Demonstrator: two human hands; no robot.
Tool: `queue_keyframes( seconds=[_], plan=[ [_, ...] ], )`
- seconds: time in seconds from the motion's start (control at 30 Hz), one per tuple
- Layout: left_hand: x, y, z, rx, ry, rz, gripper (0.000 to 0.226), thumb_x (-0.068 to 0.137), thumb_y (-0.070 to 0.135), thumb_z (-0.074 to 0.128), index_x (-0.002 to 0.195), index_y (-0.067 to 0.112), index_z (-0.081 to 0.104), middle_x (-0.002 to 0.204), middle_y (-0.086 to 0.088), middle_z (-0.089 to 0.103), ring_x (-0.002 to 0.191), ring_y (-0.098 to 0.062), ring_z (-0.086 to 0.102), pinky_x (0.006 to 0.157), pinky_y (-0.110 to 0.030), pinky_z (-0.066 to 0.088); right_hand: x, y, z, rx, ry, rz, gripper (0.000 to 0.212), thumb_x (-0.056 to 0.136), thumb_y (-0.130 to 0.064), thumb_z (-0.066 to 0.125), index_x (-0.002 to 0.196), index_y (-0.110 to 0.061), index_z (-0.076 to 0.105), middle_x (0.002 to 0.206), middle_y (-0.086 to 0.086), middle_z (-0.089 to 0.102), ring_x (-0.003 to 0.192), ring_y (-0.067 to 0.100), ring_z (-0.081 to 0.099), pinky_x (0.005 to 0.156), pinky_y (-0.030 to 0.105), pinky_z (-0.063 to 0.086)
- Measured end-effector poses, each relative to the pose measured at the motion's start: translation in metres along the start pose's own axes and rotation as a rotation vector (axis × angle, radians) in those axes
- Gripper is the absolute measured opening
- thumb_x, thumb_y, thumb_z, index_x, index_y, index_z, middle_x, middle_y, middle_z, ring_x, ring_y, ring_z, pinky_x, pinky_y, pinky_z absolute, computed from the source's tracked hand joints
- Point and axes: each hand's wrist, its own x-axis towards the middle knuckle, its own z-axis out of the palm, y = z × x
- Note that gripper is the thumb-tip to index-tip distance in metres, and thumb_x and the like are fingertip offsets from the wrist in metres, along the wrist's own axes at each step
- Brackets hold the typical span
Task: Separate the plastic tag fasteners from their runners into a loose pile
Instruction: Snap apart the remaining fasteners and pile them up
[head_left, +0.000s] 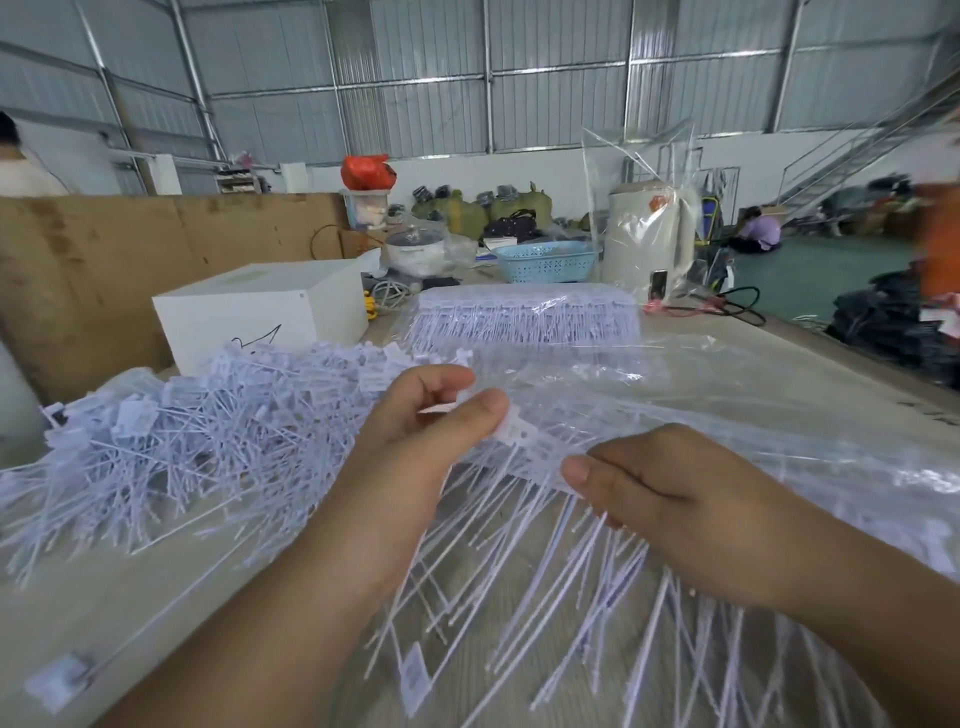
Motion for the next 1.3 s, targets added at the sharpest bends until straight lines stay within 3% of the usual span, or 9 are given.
queue_keyframes(
  seconds=[0.1,0.2,0.53,0.63,0.73,0.9,1.03,1.17,1.3],
  plan=[
    [-0.003,0.0,0.001,0.049,-0.096,-0.062,0.061,0.046,0.055,0.077,0.104,0.038,0.067,0.106,0.005,0.068,0.087,-0.007,0.066,0.076,-0.029,0.044,0.0,-0.002,0.001,0.02,0.031,-0.045,0.055,0.093,-0.06,0.032,0.062,-0.016,0.042,0.057,0.006,0.039,0.052,0.022,0.044,0.057,0.042,0.041],
    [-0.008,-0.001,0.009,0.077,-0.176,-0.07,0.056,0.051,0.047,0.081,0.102,0.029,0.066,0.091,0.0,0.073,0.072,-0.01,0.067,0.064,-0.025,0.05,0.0,-0.002,0.003,0.049,0.043,-0.091,0.057,0.094,-0.061,0.032,0.062,-0.014,0.043,0.056,0.008,0.038,0.05,0.023,0.042,0.053,0.042,0.039],
    [-0.001,0.011,0.003,-0.04,0.049,0.061,0.013,0.064,0.023,0.08,0.062,0.019,0.068,0.048,-0.003,0.05,0.038,-0.011,0.042,0.037,-0.018,0.032,0.0,-0.001,-0.002,0.039,-0.12,0.013,0.05,0.077,-0.08,0.046,0.086,-0.032,0.051,0.06,-0.004,0.053,0.046,0.008,0.046,0.05,0.035,0.039],
    [0.005,0.02,-0.007,-0.178,0.138,-0.042,0.016,0.062,0.021,0.073,0.054,0.017,0.06,0.047,0.0,0.041,0.036,-0.009,0.032,0.037,-0.019,0.021,-0.001,0.0,-0.01,0.052,-0.203,0.124,0.069,0.06,-0.094,0.045,0.093,-0.034,0.058,0.072,0.0,0.061,0.059,0.019,0.058,0.058,0.039,0.044],
    [0.014,0.033,-0.035,-0.191,0.249,-0.119,0.035,0.086,0.025,0.063,0.053,0.019,0.053,0.044,0.006,0.032,0.033,-0.008,0.025,0.035,-0.016,0.02,-0.003,0.005,-0.017,-0.012,-0.272,0.174,0.075,0.054,-0.097,0.045,0.091,-0.034,0.06,0.073,-0.012,0.059,0.063,0.006,0.056,0.063,0.028,0.041],
    [0.022,0.026,-0.045,-0.222,0.298,-0.003,0.015,0.091,0.017,0.062,0.08,0.02,0.053,0.057,0.005,0.039,0.038,-0.005,0.03,0.036,-0.018,0.02,0.001,0.004,-0.009,-0.042,-0.228,0.122,0.04,0.073,-0.074,0.059,0.069,-0.034,0.058,0.058,-0.015,0.05,0.048,0.004,0.044,0.056,0.031,0.038],
    [0.021,0.028,-0.045,-0.209,0.349,0.168,0.016,0.086,0.013,0.07,0.084,0.02,0.055,0.066,0.001,0.046,0.044,-0.009,0.032,0.039,-0.02,0.023,0.001,0.001,-0.009,-0.047,-0.142,0.093,0.04,0.083,-0.057,0.062,0.068,-0.02,0.051,0.054,-0.01,0.042,0.045,0.005,0.037,0.051,0.027,0.034],
    [0.008,0.024,-0.027,-0.235,0.112,0.117,0.017,0.063,0.028,0.08,0.073,0.027,0.066,0.061,0.004,0.054,0.046,-0.01,0.044,0.04,-0.021,0.035,0.001,-0.001,-0.004,0.047,-0.067,0.05,0.039,0.087,-0.054,0.057,0.066,-0.024,0.043,0.055,-0.007,0.032,0.048,0.008,0.03,0.054,0.024,0.029],
    [-0.005,0.011,-0.002,-0.097,-0.099,0.115,0.032,0.048,0.034,0.081,0.078,0.032,0.069,0.072,0.006,0.065,0.067,-0.009,0.061,0.063,-0.024,0.047,0.0,-0.007,0.002,0.219,-0.079,-0.041,0.036,0.084,-0.054,0.054,0.077,-0.018,0.056,0.064,0.011,0.036,0.057,0.026,0.037,0.057,0.031,0.033]
  ],
)
